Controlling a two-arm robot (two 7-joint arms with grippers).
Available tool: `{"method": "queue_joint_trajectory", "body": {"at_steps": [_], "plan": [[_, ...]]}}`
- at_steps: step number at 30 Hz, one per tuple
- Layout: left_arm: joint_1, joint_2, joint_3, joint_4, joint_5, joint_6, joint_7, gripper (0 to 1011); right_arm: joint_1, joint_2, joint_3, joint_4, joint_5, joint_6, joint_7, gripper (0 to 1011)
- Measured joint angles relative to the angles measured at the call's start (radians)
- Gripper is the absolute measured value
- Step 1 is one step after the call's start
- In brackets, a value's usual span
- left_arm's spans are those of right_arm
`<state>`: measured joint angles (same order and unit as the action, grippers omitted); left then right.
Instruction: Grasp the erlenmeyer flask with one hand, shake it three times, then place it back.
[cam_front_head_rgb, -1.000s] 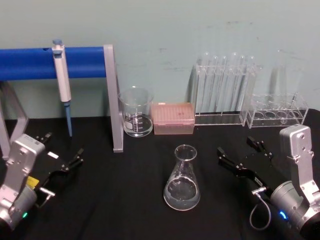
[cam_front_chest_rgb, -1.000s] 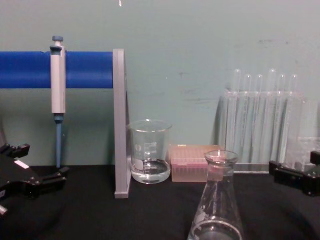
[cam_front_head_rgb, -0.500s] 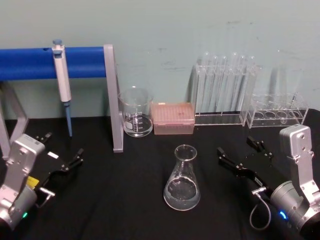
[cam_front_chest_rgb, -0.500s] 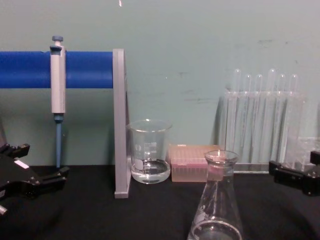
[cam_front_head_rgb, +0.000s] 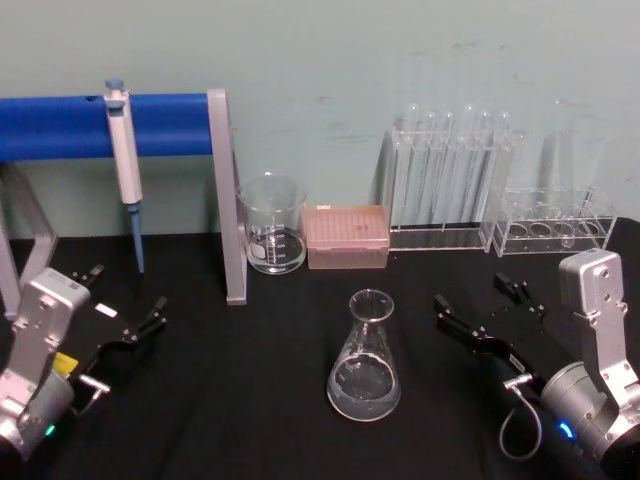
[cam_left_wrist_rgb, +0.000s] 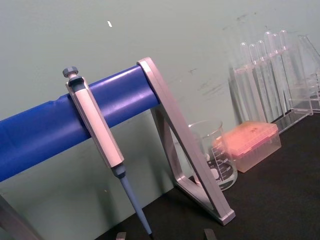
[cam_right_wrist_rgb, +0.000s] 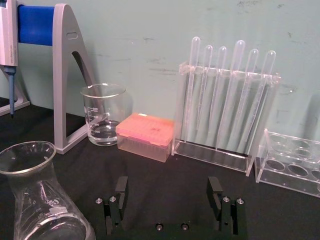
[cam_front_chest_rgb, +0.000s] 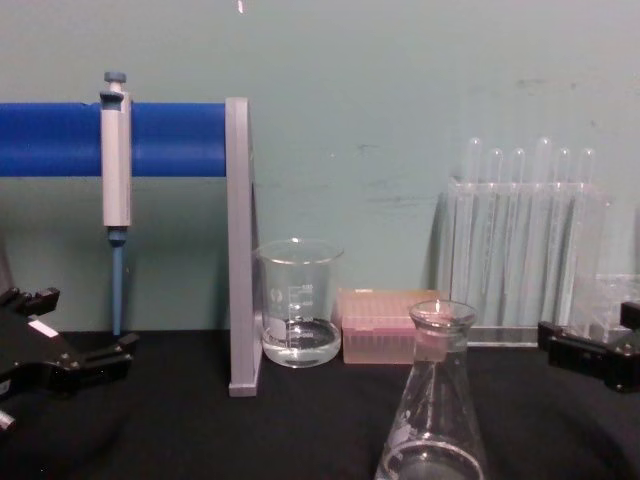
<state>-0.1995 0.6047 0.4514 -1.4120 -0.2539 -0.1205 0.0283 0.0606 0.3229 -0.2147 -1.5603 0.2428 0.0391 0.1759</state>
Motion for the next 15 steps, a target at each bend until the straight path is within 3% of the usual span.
{"method": "queue_joint_trajectory", "body": {"at_steps": [15], "plan": [[0.000,0.000,0.000,0.000,0.000,0.000,0.000,1001,0.000,0.000,0.000,0.000,0.000,0.000,0.000,1000]]}}
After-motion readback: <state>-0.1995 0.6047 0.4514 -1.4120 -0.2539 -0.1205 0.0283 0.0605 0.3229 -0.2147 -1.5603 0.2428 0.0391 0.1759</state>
